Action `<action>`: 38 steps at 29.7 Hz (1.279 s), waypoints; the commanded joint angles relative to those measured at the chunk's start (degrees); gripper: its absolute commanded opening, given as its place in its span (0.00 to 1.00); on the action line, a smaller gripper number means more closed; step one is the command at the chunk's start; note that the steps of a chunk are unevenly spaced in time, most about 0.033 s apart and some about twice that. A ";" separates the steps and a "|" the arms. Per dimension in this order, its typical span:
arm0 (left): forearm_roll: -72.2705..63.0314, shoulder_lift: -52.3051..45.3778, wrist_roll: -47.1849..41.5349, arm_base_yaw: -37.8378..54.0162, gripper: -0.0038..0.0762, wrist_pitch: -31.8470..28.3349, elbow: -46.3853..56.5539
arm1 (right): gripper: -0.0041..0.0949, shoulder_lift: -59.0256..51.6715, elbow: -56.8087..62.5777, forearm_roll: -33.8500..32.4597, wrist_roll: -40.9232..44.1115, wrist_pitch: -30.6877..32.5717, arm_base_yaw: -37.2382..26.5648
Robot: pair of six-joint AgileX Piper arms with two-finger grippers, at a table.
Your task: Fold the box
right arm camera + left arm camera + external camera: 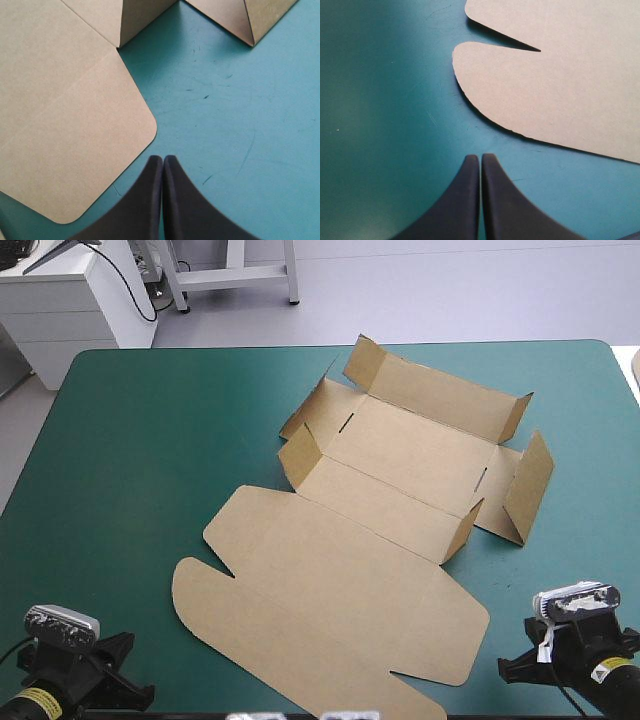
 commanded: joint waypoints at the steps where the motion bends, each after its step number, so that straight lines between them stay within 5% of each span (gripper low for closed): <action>1: 0.20 0.89 -0.08 -0.30 0.04 -3.54 -1.26 | 0.03 3.53 -5.42 0.85 0.16 -1.85 -0.04; 30: 0.20 0.89 -0.08 -0.30 0.04 -3.95 -1.26 | 0.03 43.94 -33.16 6.26 4.80 1.22 -0.04; 38: 0.42 0.89 -0.08 -0.30 0.04 -3.95 -1.26 | 0.28 52.84 -38.25 6.36 7.47 3.90 -0.04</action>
